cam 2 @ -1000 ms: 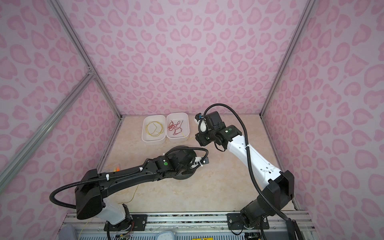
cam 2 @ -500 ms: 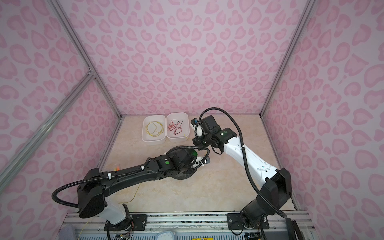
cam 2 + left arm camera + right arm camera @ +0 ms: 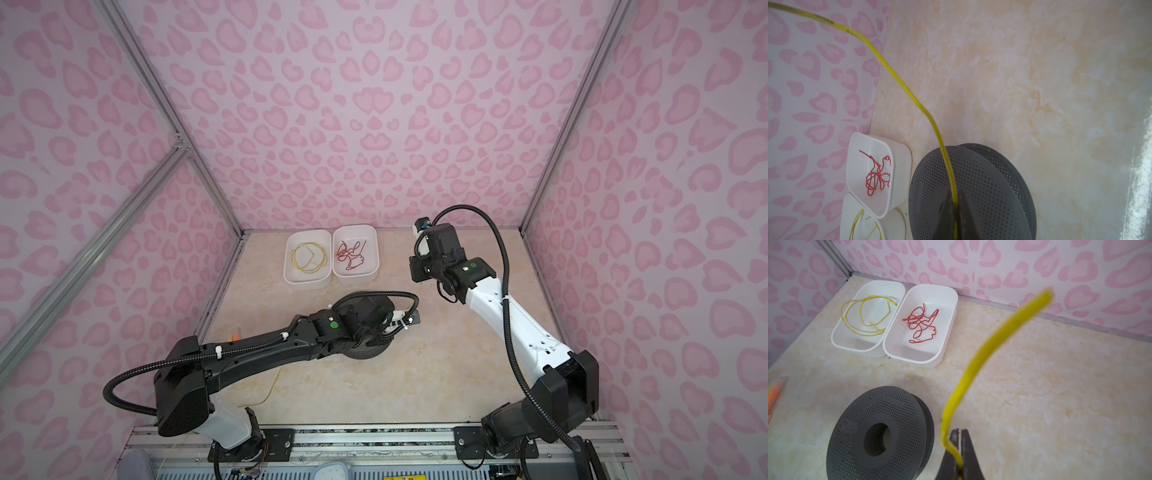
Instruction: Wrap the cables
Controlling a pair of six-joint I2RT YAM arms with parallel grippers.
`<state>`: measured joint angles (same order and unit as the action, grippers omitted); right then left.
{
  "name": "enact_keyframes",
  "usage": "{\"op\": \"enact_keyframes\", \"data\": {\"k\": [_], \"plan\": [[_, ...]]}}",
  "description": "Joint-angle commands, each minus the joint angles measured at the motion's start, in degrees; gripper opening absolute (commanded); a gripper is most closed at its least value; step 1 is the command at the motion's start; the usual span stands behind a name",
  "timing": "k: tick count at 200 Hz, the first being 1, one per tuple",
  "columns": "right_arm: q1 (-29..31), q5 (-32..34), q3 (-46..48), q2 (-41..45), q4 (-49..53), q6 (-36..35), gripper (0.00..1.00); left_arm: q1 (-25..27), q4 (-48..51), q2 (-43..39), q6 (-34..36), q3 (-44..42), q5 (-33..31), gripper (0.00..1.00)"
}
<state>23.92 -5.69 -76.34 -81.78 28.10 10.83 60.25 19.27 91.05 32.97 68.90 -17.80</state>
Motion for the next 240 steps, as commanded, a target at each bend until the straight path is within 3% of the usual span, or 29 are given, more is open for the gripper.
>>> {"op": "enact_keyframes", "data": {"k": [1, 71, 114, 146, 149, 153, 163, 172, 207, 240], "plan": [[-3.8, -4.4, 5.1, 3.5, -11.5, 9.5, 0.00, 0.0, 0.8, 0.1, -0.7, 0.5, 0.4, 0.03], [-27.0, -15.7, 28.0, 18.8, -37.4, 39.3, 0.00, -0.9, -0.7, 3.7, -6.5, 4.2, 2.8, 0.03], [-35.7, -18.9, 32.7, 21.5, -44.1, 48.1, 0.00, -0.9, -0.7, 6.6, -7.8, 6.2, 5.7, 0.03], [-38.0, -23.7, 31.1, 20.3, -44.6, 49.1, 0.00, -0.9, -1.2, 7.5, -8.2, 7.0, 7.7, 0.03], [-37.9, -24.7, 30.7, 20.0, -44.5, 48.9, 0.04, -0.9, -1.2, 7.7, -8.2, 7.2, 7.9, 0.03], [-37.8, -26.6, 30.1, 19.5, -44.5, 48.3, 0.19, -0.9, -1.4, 8.0, -8.4, 7.7, 8.0, 0.03], [-37.4, -30.1, 29.1, 19.0, -43.5, 46.3, 0.42, -1.1, -1.2, 9.0, -8.8, 9.9, 8.8, 0.03], [-37.0, -30.9, 28.8, 19.7, -41.4, 45.0, 0.51, -1.3, -1.0, 10.0, -9.4, 11.8, 9.3, 0.03], [-36.9, -27.0, 32.3, 27.0, -34.7, 42.3, 0.70, -3.8, -0.4, 13.1, -12.8, 18.5, 14.6, 0.03], [-36.3, -29.2, 35.5, 31.0, -30.1, 41.6, 0.73, -5.8, -0.8, 14.4, -14.6, 23.0, 19.2, 0.03]]}}
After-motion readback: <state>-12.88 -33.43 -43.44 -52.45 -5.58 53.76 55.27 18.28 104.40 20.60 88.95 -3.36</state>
